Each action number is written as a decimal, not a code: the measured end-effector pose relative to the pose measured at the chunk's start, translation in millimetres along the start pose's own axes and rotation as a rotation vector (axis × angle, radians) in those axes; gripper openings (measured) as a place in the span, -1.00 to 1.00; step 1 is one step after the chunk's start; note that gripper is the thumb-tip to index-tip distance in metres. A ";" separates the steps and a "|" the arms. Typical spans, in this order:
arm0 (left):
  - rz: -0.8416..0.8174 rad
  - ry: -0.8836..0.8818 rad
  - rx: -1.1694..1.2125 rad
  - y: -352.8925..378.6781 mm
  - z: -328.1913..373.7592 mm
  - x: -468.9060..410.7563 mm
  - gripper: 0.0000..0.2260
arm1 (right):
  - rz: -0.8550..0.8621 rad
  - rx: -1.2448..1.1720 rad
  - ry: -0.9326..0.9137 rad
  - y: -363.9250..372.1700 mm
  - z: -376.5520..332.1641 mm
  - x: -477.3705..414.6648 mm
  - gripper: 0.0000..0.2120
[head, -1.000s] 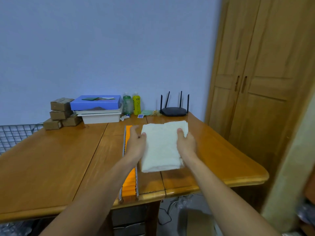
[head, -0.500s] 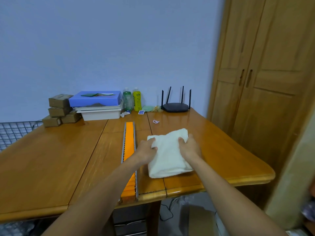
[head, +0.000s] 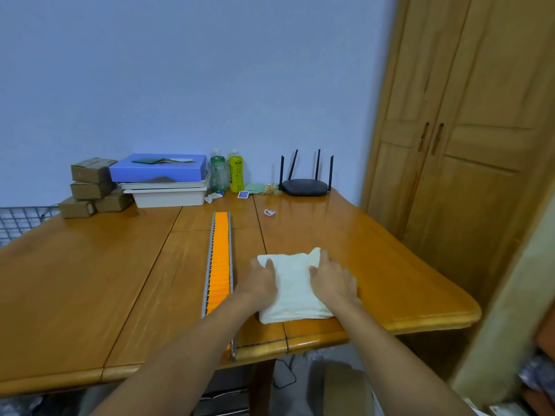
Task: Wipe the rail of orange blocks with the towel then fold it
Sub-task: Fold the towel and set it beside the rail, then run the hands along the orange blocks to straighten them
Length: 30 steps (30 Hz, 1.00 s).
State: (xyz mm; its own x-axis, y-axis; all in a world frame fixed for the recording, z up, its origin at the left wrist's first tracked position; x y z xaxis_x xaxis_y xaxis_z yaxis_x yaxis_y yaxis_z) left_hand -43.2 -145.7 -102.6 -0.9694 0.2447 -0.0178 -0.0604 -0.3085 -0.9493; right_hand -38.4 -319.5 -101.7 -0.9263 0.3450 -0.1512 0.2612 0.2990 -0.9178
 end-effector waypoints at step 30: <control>0.303 -0.019 0.247 -86.5 -106.2 28.4 -0.71 | -0.020 -0.127 -0.249 -19.5 -102.3 -2.8 -0.49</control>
State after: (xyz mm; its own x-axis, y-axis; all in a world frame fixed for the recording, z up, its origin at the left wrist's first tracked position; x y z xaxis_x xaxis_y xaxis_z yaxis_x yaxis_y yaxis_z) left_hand -40.3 -14.5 -54.4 -0.9560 0.0923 -0.2783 0.1764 -0.5771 -0.7974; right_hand -13.2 -235.3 -45.8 -0.9657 0.1133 -0.2335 0.2595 0.4179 -0.8706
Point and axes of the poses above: each hand's wrist, its own x-axis away from the middle knuckle, its own y-axis out of the palm, z = x × y, the point moved 1 cm from there along -x, towards the middle knuckle, and after that the axes turned 11 degrees about y, right-handed, at the moved point
